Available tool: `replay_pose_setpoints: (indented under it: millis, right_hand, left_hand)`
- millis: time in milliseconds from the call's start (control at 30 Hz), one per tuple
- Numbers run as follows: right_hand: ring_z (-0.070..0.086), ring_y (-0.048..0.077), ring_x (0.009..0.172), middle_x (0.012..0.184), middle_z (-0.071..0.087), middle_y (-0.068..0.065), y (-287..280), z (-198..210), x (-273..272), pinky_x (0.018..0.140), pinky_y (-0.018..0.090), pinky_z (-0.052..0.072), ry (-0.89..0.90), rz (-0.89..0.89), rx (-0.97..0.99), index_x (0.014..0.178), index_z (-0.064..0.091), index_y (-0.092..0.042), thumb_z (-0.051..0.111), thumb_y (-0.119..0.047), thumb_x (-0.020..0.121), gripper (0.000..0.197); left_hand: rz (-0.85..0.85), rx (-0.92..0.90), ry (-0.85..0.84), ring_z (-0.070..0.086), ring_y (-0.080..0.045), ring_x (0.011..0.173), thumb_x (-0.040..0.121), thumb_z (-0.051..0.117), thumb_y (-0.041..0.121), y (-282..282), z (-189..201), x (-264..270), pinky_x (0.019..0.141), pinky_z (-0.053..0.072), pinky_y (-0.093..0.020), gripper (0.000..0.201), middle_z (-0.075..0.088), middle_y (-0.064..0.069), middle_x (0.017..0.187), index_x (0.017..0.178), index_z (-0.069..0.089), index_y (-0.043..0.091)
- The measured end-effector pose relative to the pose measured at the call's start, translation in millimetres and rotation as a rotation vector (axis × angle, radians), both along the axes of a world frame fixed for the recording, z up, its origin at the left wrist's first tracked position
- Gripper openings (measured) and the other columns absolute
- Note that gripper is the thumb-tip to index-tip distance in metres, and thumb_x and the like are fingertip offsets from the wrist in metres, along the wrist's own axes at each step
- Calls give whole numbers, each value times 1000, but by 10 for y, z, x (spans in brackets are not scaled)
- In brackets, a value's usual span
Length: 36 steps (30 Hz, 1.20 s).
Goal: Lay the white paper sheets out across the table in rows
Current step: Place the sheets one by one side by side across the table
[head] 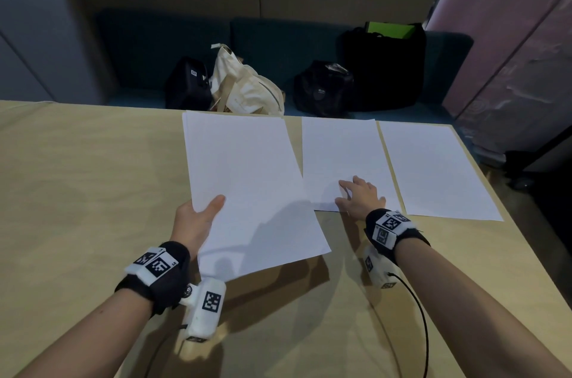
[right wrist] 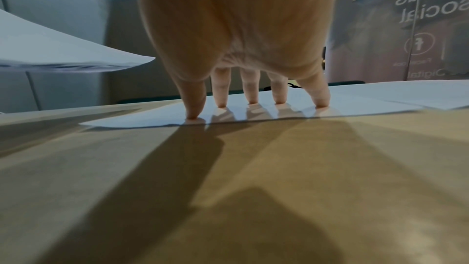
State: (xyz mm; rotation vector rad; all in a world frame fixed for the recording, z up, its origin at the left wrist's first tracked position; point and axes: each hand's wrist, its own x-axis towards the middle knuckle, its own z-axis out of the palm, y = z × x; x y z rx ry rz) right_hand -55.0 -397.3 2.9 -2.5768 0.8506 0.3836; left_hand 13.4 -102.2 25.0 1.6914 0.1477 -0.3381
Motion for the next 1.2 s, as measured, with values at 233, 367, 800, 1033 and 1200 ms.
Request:
replay_pose_setpoints:
  millis: [233,367,800,1033,1200]
  right_hand:
    - [15,30,144,158,17,1,-7,22,5,112,57,14,-9,3,1,142,34,-27,50,-33,89,56]
    - [18,28,144,158,20,-1,-9,63,27,114,53,15,-45,4,-12,140,39,-25,50,-34,90,52]
    - [55,12,52,60,58,-1,482,520,95,58,23,45,-369,32,449,77,54,-16,75,-23,75,23]
    - [49,12,52,55,51,0,666,596,219,59,22,42,-438,-17,357,54,47,-18,69,-12,80,35]
    - [37,18,53,59,44,10,769,604,293,57,24,34,-450,-81,332,46,41,-12,64,-13,83,43]
  left_hand:
    - [-8,-8,4,62,-25,103,88,62,19,-9,4,1,94,46,-34,35,65,-10,114,120,59,3]
    - [-12,-25,3,61,-23,99,89,61,18,-17,25,-2,88,44,-30,34,64,-8,111,119,59,3]
    - [-23,-81,13,61,-24,97,87,63,17,-3,102,19,83,44,-30,34,64,-10,107,116,60,0]
    - [-54,-134,18,63,-26,95,86,65,15,113,224,150,83,46,-31,32,66,-12,107,114,61,0]
    - [-62,-141,-1,62,-25,92,86,65,15,268,286,276,78,46,-29,29,65,-10,103,111,61,1]
